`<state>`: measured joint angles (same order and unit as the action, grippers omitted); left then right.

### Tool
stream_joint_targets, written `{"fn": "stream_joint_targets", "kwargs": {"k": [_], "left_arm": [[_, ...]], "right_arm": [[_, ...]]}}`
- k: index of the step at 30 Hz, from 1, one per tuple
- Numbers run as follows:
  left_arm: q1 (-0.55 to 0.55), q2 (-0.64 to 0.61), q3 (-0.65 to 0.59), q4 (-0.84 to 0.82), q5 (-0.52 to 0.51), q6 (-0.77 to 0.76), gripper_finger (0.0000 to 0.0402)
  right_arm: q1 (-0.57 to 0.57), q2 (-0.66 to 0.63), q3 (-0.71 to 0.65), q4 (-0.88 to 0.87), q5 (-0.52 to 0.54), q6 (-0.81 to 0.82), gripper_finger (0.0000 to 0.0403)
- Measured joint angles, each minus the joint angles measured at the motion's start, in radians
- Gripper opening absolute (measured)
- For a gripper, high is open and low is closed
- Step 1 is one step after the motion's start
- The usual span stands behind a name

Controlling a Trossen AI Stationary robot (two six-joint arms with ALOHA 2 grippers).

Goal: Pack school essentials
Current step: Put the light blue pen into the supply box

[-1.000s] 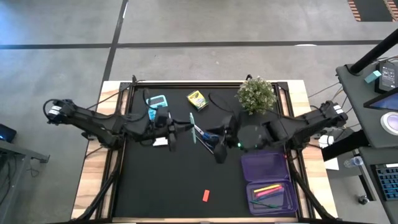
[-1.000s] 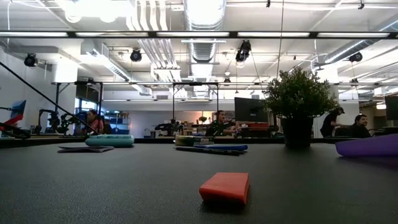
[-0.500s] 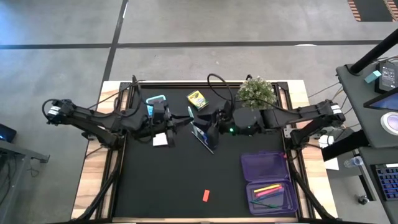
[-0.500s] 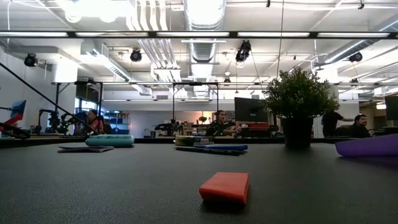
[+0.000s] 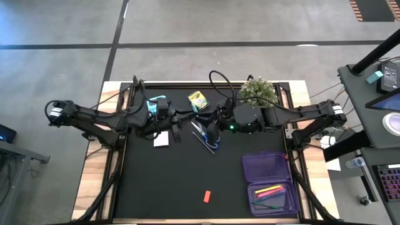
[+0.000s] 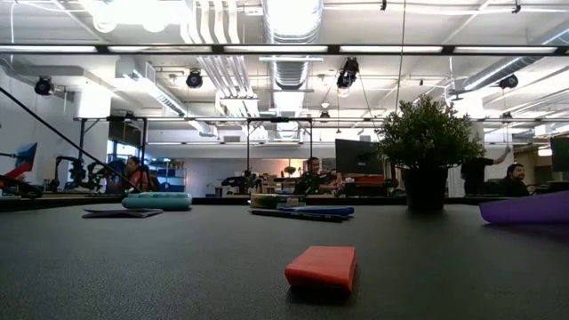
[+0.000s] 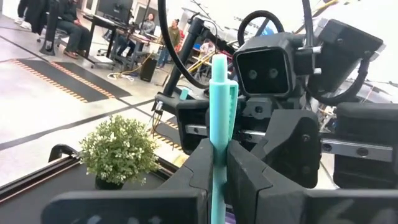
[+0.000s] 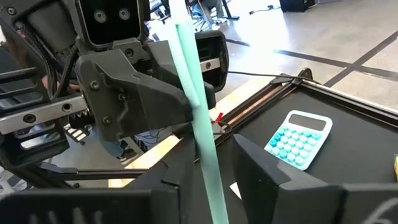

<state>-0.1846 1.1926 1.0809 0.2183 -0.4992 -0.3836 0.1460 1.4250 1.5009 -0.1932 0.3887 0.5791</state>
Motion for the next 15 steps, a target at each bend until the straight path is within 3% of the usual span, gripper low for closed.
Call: {"fn": "stream_joint_targets", "kwargs": {"k": [7, 15], "left_arm": [[0.009, 0.006, 0.000, 0.010, 0.000, -0.003, 0.0010], [0.009, 0.007, 0.000, 0.010, 0.001, -0.003, 0.0010]], "right_arm": [[-0.009, 0.000, 0.000, 0.001, -0.004, -0.013, 0.0021], [-0.010, 0.000, 0.000, -0.002, -0.026, -0.004, 0.0014]]}}
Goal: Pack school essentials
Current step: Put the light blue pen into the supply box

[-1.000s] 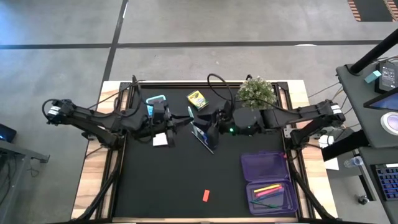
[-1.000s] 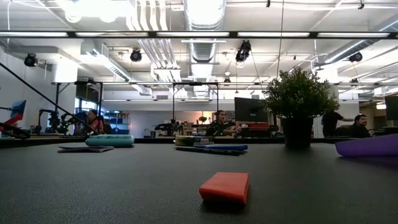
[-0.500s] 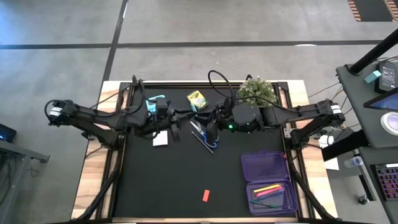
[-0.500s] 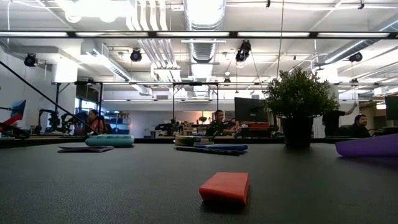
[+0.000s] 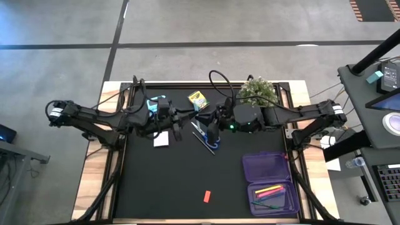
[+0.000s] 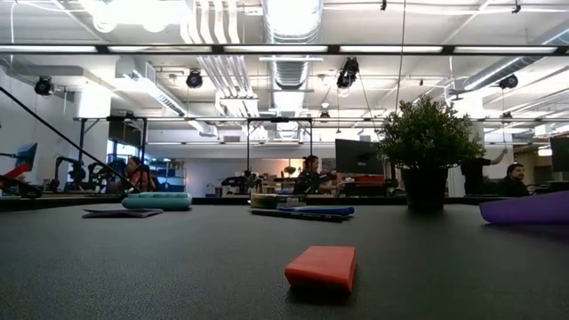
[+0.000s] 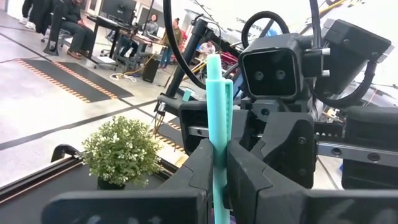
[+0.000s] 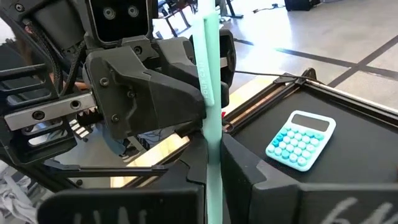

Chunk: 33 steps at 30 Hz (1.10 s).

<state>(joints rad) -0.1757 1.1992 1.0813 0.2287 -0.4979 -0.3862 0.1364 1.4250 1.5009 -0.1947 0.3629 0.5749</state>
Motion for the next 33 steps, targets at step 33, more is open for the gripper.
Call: {"fn": "stream_joint_targets", "kwargs": {"k": [33], "left_arm": [[0.015, 0.030, -0.003, -0.449, 0.020, -0.105, 0.0147]], "right_arm": [[0.186, -0.138, -0.003, -0.983, -0.308, 0.601, 0.0012]]}}
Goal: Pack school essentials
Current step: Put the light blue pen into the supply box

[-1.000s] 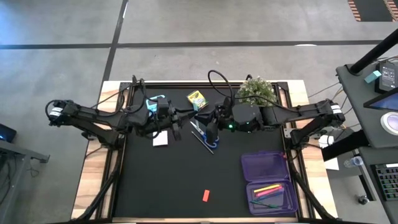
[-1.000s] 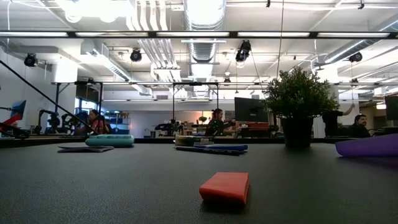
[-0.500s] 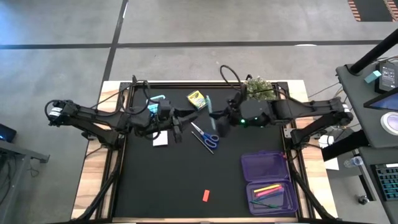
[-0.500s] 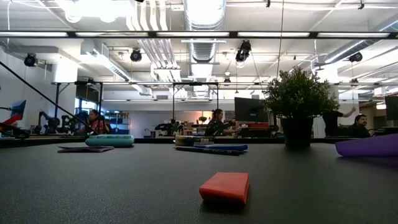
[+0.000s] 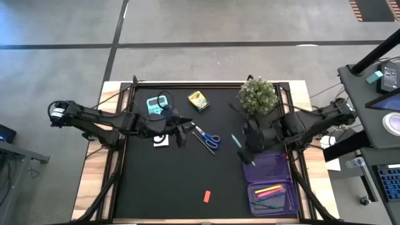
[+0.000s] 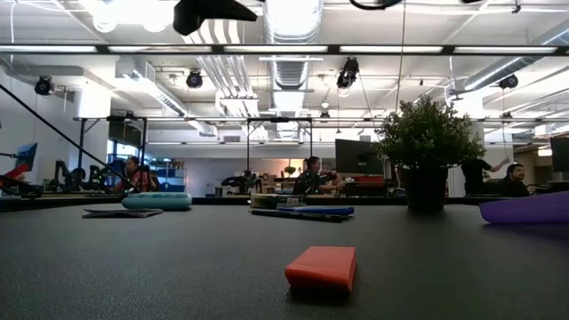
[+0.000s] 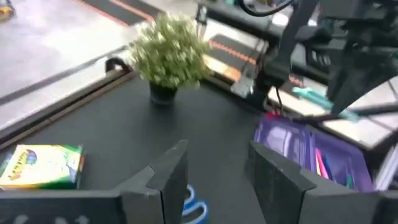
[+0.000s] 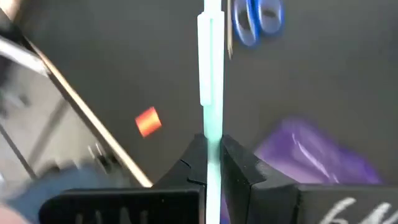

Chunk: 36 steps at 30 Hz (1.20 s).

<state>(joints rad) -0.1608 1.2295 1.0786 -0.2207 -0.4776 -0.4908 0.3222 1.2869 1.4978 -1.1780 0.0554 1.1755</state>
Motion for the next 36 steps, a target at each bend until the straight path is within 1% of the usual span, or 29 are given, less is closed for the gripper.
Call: {"fn": "stream_joint_targets", "kwargs": {"k": [4, 7, 15, 19, 22, 26, 29, 32, 36], "left_arm": [[0.002, 0.036, 0.000, -0.025, 0.059, 0.008, 0.0147], [0.005, 0.070, -0.002, -0.033, 0.106, 0.008, 0.0147], [0.005, 0.135, -0.002, -0.033, 0.117, 0.001, 0.0147], [0.005, 0.138, -0.002, -0.037, 0.179, 0.008, 0.0147], [0.005, 0.141, -0.002, -0.047, 0.218, 0.076, 0.0147], [0.005, 0.155, -0.009, -0.072, 0.242, 0.176, 0.0145], [0.006, 0.164, -0.032, -0.088, 0.253, 0.239, 0.0145], [0.011, 0.183, -0.053, -0.071, 0.262, 0.289, 0.0145], [0.016, 0.242, -0.066, -0.076, 0.269, 0.351, 0.0145]], "right_arm": [[0.081, 0.035, -0.004, -0.092, -0.103, 0.071, 0.0012], [0.137, 0.065, -0.013, -0.130, -0.156, 0.118, 0.0012], [0.259, 0.143, -0.086, -0.132, -0.291, 0.159, 0.0013], [0.308, 0.162, -0.142, -0.120, -0.371, 0.171, 0.0013], [0.341, 0.163, -0.192, -0.087, -0.418, 0.194, 0.0013], [0.378, 0.163, -0.255, 0.054, -0.455, 0.215, 0.0013], [0.392, 0.163, -0.297, 0.141, -0.456, 0.212, 0.0013], [0.396, 0.163, -0.338, 0.143, -0.456, 0.214, 0.0013], [0.398, 0.162, -0.384, 0.146, -0.473, 0.201, 0.0013]]}}
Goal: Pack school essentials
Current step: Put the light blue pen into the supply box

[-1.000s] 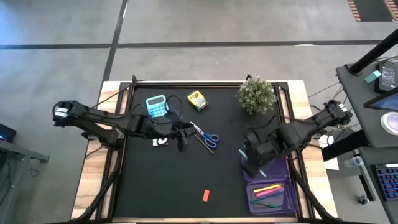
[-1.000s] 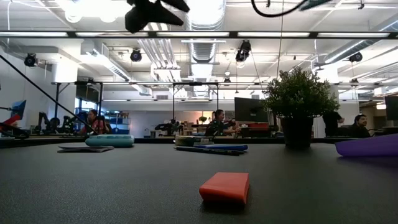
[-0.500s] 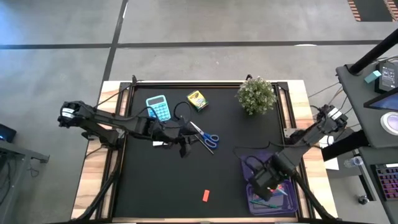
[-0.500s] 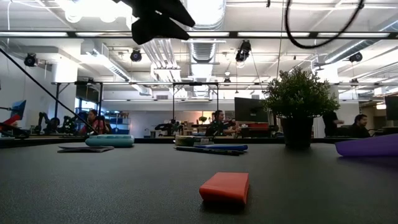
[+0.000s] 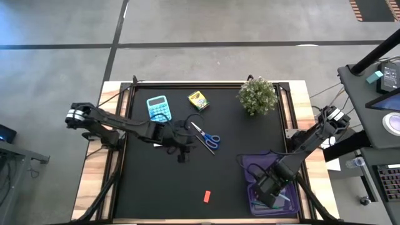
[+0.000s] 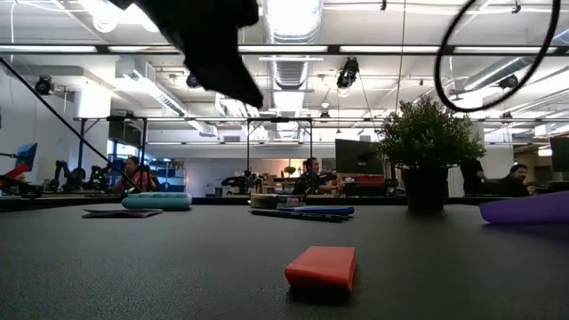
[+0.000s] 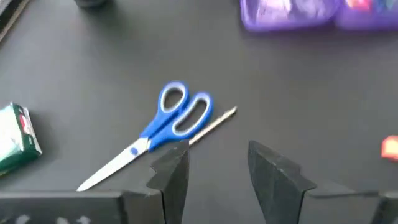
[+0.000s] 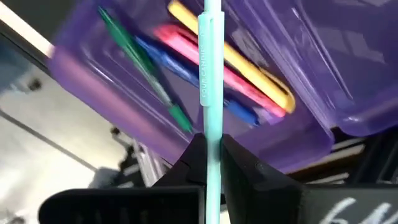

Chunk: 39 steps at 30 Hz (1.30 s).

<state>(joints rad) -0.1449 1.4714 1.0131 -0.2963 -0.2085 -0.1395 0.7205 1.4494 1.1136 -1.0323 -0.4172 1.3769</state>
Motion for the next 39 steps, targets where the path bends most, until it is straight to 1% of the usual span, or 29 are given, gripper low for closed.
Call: {"fn": "stream_joint_targets", "kwargs": {"k": [3, 5, 9, 14, 21, 23, 26, 31, 34, 39], "left_arm": [[0.001, 0.053, 0.001, 0.001, 0.000, 0.045, 0.0145], [0.001, 0.088, 0.002, -0.005, 0.001, 0.047, 0.0145], [0.001, 0.134, 0.008, 0.001, 0.003, 0.044, 0.0145], [0.001, 0.152, 0.008, 0.014, 0.007, 0.048, 0.0145], [0.005, 0.159, 0.008, 0.071, 0.006, 0.191, 0.0145], [0.011, 0.161, 0.006, 0.080, 0.006, 0.223, 0.0145], [0.023, 0.180, 0.005, 0.140, 0.020, 0.248, 0.0145], [0.038, 0.242, 0.001, 0.166, 0.050, 0.302, 0.0145], [0.049, 0.285, 0.003, 0.187, 0.052, 0.328, 0.0145], [0.073, 0.358, 0.018, 0.207, 0.053, 0.342, 0.0145]], "right_arm": [[0.009, 0.000, -0.031, 0.011, -0.058, -0.010, 0.0013], [0.019, 0.000, -0.048, 0.020, -0.082, -0.026, 0.0013], [0.031, 0.000, -0.073, 0.033, -0.085, -0.096, 0.0013], [0.045, 0.000, -0.119, 0.112, -0.079, -0.199, 0.0013], [0.050, 0.008, -0.160, 0.136, -0.015, -0.280, 0.0013], [0.050, 0.009, -0.166, 0.149, 0.014, -0.301, 0.0013], [0.052, 0.012, -0.170, 0.159, 0.059, -0.322, 0.0013], [0.052, 0.021, -0.171, 0.180, 0.063, -0.341, 0.0013], [0.052, 0.021, -0.172, 0.190, 0.083, -0.346, 0.0024], [0.052, 0.028, -0.174, 0.193, 0.088, -0.356, 0.0071]]}}
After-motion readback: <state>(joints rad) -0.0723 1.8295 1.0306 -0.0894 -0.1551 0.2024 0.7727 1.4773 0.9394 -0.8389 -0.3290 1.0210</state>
